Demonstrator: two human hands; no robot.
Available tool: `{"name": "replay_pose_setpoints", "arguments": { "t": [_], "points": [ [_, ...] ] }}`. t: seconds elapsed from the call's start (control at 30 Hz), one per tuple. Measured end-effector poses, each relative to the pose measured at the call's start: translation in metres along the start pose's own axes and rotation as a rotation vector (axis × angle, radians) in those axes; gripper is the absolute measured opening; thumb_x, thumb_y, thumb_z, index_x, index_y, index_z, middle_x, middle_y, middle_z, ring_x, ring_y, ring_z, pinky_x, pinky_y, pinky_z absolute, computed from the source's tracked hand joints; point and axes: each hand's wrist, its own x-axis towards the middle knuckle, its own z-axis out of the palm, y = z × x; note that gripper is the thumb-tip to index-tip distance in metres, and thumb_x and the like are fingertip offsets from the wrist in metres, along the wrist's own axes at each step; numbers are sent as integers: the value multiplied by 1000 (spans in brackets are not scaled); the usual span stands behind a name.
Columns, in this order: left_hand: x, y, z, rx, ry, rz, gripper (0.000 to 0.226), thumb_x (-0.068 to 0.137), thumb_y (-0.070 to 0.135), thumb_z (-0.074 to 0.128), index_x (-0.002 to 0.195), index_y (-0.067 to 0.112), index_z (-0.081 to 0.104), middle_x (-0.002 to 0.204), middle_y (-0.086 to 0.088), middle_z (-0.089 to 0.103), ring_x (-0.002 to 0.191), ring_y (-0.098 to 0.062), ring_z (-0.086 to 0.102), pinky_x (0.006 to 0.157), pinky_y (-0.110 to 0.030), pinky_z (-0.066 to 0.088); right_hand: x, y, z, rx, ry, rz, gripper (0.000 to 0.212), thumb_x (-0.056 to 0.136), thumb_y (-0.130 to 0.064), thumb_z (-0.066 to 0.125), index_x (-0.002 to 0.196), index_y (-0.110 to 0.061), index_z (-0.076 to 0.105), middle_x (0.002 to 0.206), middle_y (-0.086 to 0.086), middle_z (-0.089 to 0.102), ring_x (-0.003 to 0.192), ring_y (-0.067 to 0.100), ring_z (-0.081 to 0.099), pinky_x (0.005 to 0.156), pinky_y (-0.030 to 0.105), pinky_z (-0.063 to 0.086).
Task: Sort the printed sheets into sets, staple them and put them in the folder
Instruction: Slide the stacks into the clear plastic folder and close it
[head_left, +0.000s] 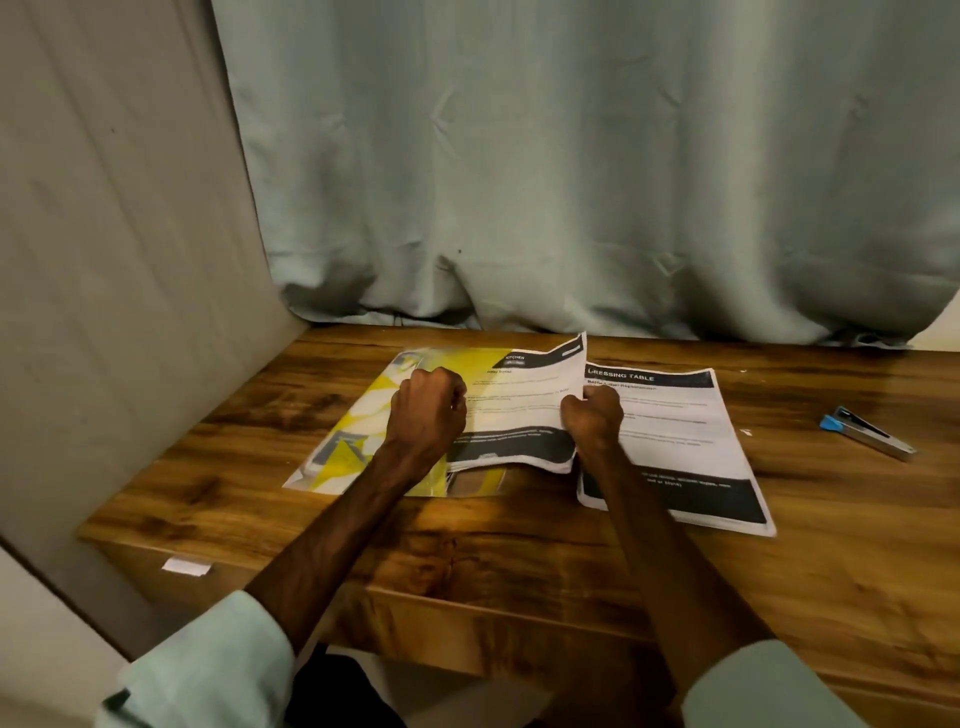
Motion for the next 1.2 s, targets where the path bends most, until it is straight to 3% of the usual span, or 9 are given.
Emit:
{"name": "replay_pose_setpoints", "arguments": {
  "t": [0.23,0.3,0.37,0.6,0.77,0.9,1.0,1.1,1.2],
  "points": [
    [2,-3,6,3,7,-11,15,87,17,67,97,18,78,89,-6,77,82,-28,70,68,-40,60,-32,12,35,60,-10,-135,27,94,-4,60,120,-2,69,127,13,69,115,30,67,69,17,52],
    [2,-3,7,7,3,-5,14,87,18,67,96,18,78,89,-6,77,83,-29,69,68,-40,59,-37,14,48,39,10,-156,29,94,-10,62,122,-7,68,128,11,68,116,31,66,79,29,59],
    [1,-2,8,14,-7,10,12,87,18,66,93,18,78,88,-6,76,84,-30,69,67,-40,58,-43,7,60,2,44,-129,33,95,-9,63,127,-3,64,132,15,65,120,33,63,96,36,54],
    [1,-2,4,26,0,57,15,87,16,66,94,18,78,88,-4,76,85,-29,68,65,-38,56,-50,-5,85,-116,-81,-189,30,105,-18,48,121,2,65,124,19,67,115,34,62,90,33,47],
    [2,-7,1,0,24,69,15,87,14,68,96,16,79,88,-7,78,81,-29,71,66,-39,58,-30,6,68,-105,-94,-189,25,98,-12,59,118,0,67,124,16,68,111,32,67,93,40,57],
    [1,-8,0,-16,26,96,15,88,14,69,98,15,80,88,-8,78,79,-29,71,67,-40,58,-19,10,62,-92,-118,-174,24,94,-11,67,115,-2,70,123,13,70,103,30,72,85,39,61],
    [-1,-7,-1,-11,27,116,13,88,13,69,96,13,80,86,-9,77,77,-29,70,65,-39,57,-18,12,68,-37,-169,-83,21,89,-10,74,108,0,72,110,16,75,74,25,76,71,43,64],
    [-2,-8,-3,-4,16,138,11,89,14,68,92,14,79,83,-7,77,74,-28,69,64,-39,57,-23,10,75,7,-228,-45,21,89,-5,75,107,5,71,102,17,75,56,21,71,58,35,63],
    [-4,-9,-4,7,2,146,11,89,15,66,85,14,75,78,-5,74,71,-27,67,61,-38,55,-24,10,82,51,-253,-34,6,94,-5,69,96,1,70,94,15,73,53,21,66,52,31,61]
  ]
}}
